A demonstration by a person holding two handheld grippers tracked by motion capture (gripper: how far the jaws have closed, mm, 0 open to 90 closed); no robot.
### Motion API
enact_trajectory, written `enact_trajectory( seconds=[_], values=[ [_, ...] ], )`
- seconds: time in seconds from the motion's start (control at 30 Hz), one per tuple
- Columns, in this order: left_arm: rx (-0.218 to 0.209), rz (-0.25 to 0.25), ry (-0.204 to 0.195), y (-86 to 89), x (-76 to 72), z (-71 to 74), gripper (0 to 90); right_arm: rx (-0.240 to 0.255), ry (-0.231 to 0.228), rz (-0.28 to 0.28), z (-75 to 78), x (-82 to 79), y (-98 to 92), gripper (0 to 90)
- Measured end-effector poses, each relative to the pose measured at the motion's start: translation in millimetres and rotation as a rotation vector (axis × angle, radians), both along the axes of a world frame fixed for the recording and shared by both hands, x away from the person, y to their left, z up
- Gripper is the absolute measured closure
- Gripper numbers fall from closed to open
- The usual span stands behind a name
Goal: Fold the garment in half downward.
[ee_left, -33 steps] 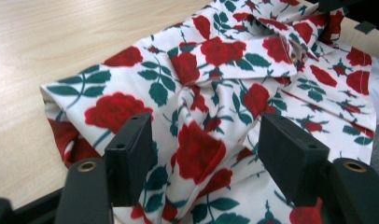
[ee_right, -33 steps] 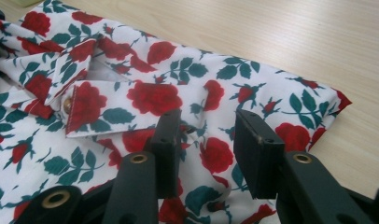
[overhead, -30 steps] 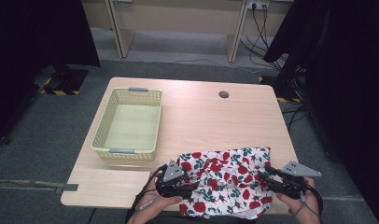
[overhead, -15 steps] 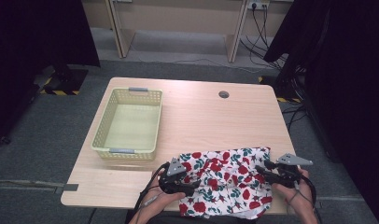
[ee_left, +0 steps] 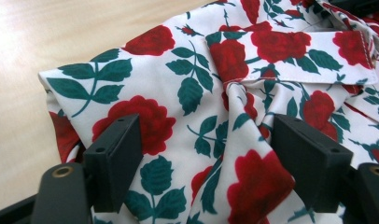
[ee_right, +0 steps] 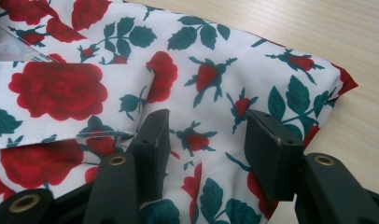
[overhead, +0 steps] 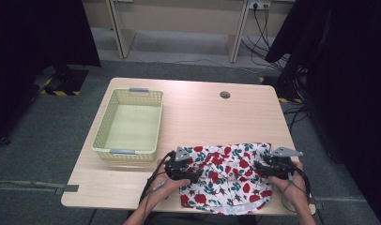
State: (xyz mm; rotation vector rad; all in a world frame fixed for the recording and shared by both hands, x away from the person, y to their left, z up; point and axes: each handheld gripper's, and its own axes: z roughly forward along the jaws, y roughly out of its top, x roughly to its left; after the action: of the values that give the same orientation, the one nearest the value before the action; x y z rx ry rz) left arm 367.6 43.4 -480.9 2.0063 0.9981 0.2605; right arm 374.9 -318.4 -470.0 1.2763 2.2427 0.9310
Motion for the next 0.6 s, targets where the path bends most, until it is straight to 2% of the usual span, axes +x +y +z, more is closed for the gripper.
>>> enact_trajectory(
  seconds=[0.17, 0.27, 0.43, 0.6],
  values=[
    [-0.027, 0.038, 0.0, -0.5, 24.0, -1.2, 24.5, 0.0, 0.013, -0.014, 1.1, 19.0, 0.0, 50.0],
    [-0.029, 0.055, -0.016, -1.0, 31.6, -0.4, 23.9, 0.008, 0.014, -0.028, 0.9, 28.5, -0.9, 49.6],
    [-0.011, 0.047, -0.075, -3.8, 24.9, 5.9, 22.1, 0.045, 0.016, -0.042, 2.0, 31.8, -3.7, 45.4],
    [-0.028, 0.034, -0.11, -8.4, 13.0, 14.7, 18.3, 0.078, -0.028, -0.027, 11.8, 15.6, -4.9, 43.5]
  ],
)
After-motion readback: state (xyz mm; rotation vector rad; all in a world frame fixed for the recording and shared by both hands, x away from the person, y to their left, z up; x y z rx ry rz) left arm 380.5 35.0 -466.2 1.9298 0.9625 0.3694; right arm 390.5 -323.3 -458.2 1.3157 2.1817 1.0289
